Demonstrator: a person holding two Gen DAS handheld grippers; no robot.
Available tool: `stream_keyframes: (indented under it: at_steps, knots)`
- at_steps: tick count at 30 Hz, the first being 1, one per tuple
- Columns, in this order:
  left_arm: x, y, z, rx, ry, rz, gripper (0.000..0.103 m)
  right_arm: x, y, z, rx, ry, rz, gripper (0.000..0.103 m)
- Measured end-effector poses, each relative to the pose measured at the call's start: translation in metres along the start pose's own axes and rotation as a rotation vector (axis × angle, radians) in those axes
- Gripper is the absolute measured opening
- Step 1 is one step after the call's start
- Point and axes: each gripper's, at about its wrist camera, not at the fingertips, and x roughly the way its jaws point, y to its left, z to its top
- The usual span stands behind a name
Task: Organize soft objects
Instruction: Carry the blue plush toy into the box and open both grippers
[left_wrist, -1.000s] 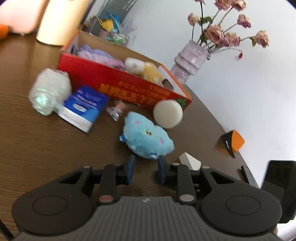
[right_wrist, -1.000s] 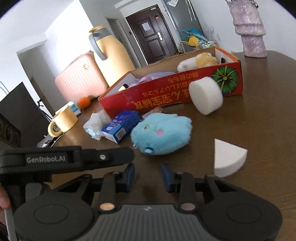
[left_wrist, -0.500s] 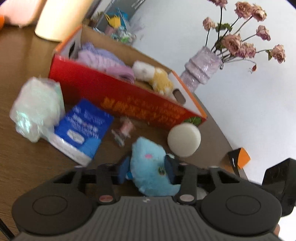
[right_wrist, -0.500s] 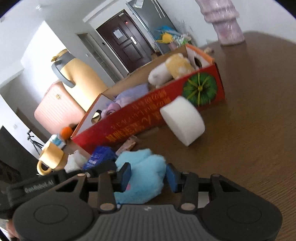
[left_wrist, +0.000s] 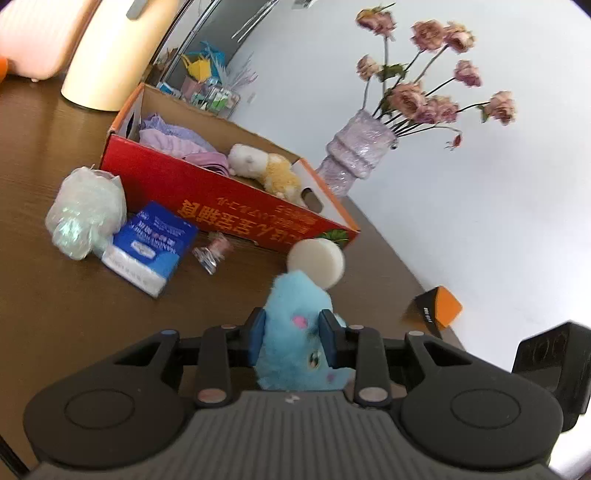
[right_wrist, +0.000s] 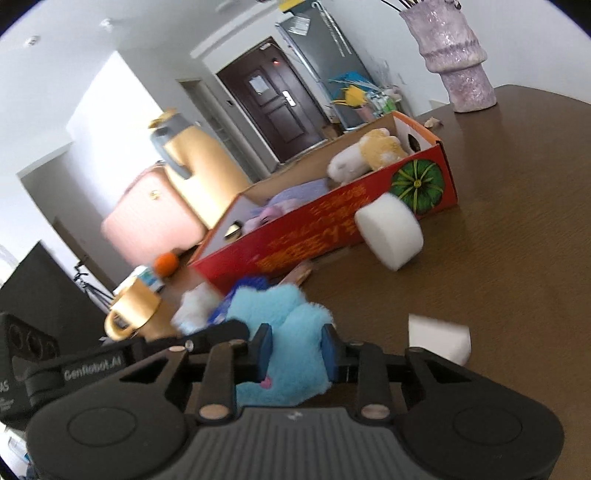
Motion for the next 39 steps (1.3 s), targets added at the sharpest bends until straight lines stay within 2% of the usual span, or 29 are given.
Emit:
stream_keyframes:
  at_steps: [3, 7, 9, 12, 14, 18, 21, 22, 23, 24, 25, 27, 29, 30, 34, 36, 38, 39]
  knots:
    - [-0.011, -0.008, -0.005, 0.001, -0.012, -0.011, 0.031, -0.017, 0.003, -0.011, 0.012, -0.01, 0.017, 0.028]
    - [-0.016, -0.022, 0.009, 0.027, -0.047, -0.011, 0.031, -0.023, 0.005, -0.001, 0.016, -0.038, 0.039, 0.028]
    - [-0.016, -0.031, 0.025, 0.054, -0.074, -0.017, 0.031, -0.023, 0.009, 0.019, 0.01, -0.074, 0.058, 0.027]
    - [-0.009, -0.046, 0.072, 0.108, -0.125, -0.021, 0.031, -0.015, 0.017, 0.064, -0.017, -0.122, 0.085, 0.027]
    - [0.003, -0.048, 0.103, 0.1, -0.129, -0.005, 0.031, 0.0, 0.022, 0.098, -0.057, -0.13, 0.084, 0.027]
    - [0.047, -0.037, 0.159, 0.085, -0.086, 0.047, 0.031, 0.049, 0.013, 0.15, 0.008, -0.073, 0.074, 0.027]
    - [0.086, -0.017, 0.18, 0.051, -0.031, 0.105, 0.031, 0.093, 0.001, 0.171, 0.05, 0.002, 0.044, 0.027]
    - [0.097, -0.011, 0.183, 0.047, -0.01, 0.126, 0.031, 0.106, -0.004, 0.174, 0.073, 0.032, 0.032, 0.027]
    - [0.107, -0.005, 0.185, 0.044, 0.008, 0.15, 0.026, 0.12, -0.008, 0.175, 0.091, 0.065, 0.024, 0.027]
    - [0.117, 0.001, 0.186, 0.05, 0.029, 0.18, 0.017, 0.134, -0.012, 0.176, 0.1, 0.107, 0.017, 0.017]
    - [0.127, 0.008, 0.186, 0.053, 0.059, 0.183, 0.012, 0.146, -0.013, 0.175, 0.101, 0.147, 0.023, 0.009]
    - [0.147, 0.024, 0.18, 0.018, 0.129, 0.15, 0.013, 0.158, -0.006, 0.173, 0.065, 0.171, 0.009, 0.011]
    - [0.156, 0.029, 0.17, 0.053, 0.104, 0.24, 0.013, 0.161, 0.007, 0.169, -0.051, 0.151, -0.068, 0.013]
    - [0.16, 0.033, 0.165, 0.058, 0.11, 0.262, 0.014, 0.16, 0.01, 0.168, -0.075, 0.147, -0.089, 0.013]
    - [0.156, 0.04, 0.164, 0.049, 0.112, 0.267, 0.015, 0.155, 0.013, 0.174, -0.115, 0.118, -0.112, 0.017]
    - [0.144, 0.035, 0.169, 0.077, 0.087, 0.263, 0.021, 0.145, 0.016, 0.176, -0.144, 0.098, -0.134, 0.021]
    - [0.124, 0.021, 0.173, 0.141, 0.039, 0.284, 0.05, 0.135, 0.022, 0.182, -0.177, 0.087, -0.135, 0.025]
    - [0.112, 0.014, 0.173, 0.181, 0.008, 0.302, 0.054, 0.128, 0.023, 0.186, -0.204, 0.079, -0.137, 0.031]
